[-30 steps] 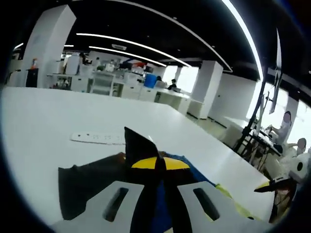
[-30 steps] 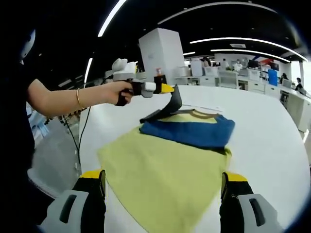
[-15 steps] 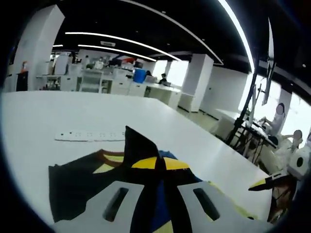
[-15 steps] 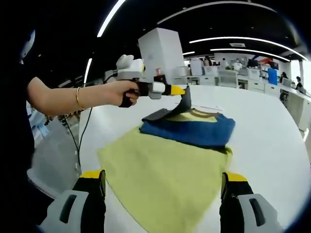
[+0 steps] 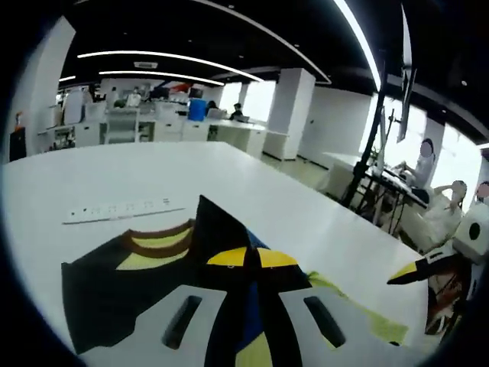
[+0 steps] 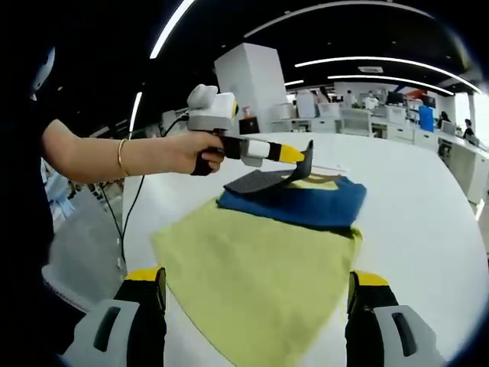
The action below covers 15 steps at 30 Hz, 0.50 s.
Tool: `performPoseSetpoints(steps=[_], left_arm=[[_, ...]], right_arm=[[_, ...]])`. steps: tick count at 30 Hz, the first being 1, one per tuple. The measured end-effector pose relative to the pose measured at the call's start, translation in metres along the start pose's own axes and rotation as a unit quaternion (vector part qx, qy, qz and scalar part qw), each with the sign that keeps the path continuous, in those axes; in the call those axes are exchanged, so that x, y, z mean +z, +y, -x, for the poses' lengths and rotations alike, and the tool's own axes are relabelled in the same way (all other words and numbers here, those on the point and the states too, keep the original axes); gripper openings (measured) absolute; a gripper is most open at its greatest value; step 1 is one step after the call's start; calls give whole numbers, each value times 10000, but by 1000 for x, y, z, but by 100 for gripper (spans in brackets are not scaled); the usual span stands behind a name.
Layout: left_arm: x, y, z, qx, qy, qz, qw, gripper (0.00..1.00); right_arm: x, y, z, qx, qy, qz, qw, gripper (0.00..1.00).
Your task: Fold the garment on the visible template until the final outline fits inside the template.
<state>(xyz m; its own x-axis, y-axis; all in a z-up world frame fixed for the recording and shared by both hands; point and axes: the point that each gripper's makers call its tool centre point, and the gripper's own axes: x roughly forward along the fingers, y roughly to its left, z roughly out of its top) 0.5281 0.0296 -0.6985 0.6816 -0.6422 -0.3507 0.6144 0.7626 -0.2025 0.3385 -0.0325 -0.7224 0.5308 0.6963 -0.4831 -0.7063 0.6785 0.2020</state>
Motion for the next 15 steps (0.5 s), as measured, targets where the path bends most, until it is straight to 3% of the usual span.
performPoseSetpoints(steps=[15], left_arm=[[-25,-36,-20,-388,338,-359,9980,1]], right_arm=[[-7,-4,6,-73,32,-82,9999,99]])
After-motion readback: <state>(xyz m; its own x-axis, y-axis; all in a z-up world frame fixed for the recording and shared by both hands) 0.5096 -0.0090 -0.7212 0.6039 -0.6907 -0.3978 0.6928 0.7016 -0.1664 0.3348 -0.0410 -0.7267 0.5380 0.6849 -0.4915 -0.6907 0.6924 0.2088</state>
